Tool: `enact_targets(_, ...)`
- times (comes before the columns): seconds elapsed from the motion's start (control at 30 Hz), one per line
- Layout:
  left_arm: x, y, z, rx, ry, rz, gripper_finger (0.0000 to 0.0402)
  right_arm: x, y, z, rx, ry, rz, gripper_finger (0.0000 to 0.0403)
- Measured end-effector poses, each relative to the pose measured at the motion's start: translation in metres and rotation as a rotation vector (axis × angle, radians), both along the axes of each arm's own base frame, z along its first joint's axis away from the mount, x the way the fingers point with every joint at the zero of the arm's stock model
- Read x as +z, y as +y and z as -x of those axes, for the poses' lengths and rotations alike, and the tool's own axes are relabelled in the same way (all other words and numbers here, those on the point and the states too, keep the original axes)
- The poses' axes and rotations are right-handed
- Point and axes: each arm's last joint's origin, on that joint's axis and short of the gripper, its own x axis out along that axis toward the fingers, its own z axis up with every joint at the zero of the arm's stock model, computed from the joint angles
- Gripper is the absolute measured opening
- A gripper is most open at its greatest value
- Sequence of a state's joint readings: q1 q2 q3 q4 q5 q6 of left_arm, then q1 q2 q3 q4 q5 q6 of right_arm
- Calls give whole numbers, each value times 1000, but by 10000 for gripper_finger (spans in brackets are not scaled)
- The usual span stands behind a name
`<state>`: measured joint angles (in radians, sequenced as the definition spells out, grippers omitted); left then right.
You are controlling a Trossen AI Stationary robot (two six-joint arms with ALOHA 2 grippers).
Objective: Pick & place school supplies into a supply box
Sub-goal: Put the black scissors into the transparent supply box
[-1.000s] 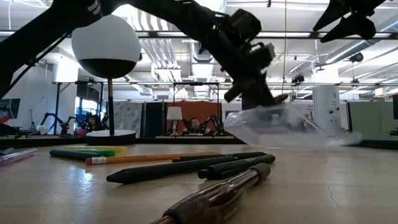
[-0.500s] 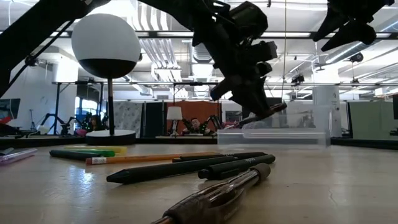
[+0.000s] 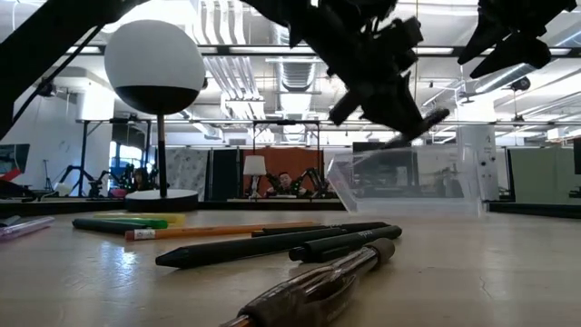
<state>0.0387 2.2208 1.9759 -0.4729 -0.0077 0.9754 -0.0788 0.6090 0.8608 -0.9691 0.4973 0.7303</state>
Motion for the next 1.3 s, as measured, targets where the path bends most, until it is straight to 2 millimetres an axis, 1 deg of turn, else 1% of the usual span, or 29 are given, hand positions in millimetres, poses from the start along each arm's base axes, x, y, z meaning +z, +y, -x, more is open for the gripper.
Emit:
enact_targets(0.07, -10, 0, -3, -7, -15, -5, 68, 0, 0, 0, -1, -2, -3, 219)
enact_targets(0.17, -14, 2, -6, 13, -46, 20, 68, 0, 0, 0, -6, -9, -18, 219)
enact_targets(0.27, -10, 5, -9, 36, -104, 155, 68, 0, 0, 0, -13, -16, -28, 219)
enact_targets(0.37, -6, 12, -9, 95, -110, 323, 68, 0, 1, -1, -3, -19, -40, 219)
enact_targets(0.43, -10, 18, -9, 134, -108, 360, 68, 0, 1, -1, 0, -19, -42, 219)
enact_targets(0.63, -34, 33, -9, 242, -58, 342, 70, 0, 1, -1, -6, -26, -48, 219)
enact_targets(0.77, -48, 34, -7, 289, 19, 318, 78, 0, 1, -1, -6, -27, -49, 219)
enact_targets(0.87, -55, 33, -2, 297, 98, 313, 81, 0, 1, -1, -6, -25, -48, 219)
enact_targets(1.07, -63, 28, 7, 309, 223, 307, 82, -1, 1, -1, 2, -15, -37, 219)
enact_targets(1.17, -62, 28, 9, 316, 239, 310, 83, -1, 1, -1, 3, -13, -35, 219)
enact_targets(1.3, -60, 27, 16, 329, 308, 309, 83, -2, 1, -1, 3, -9, -35, 219)
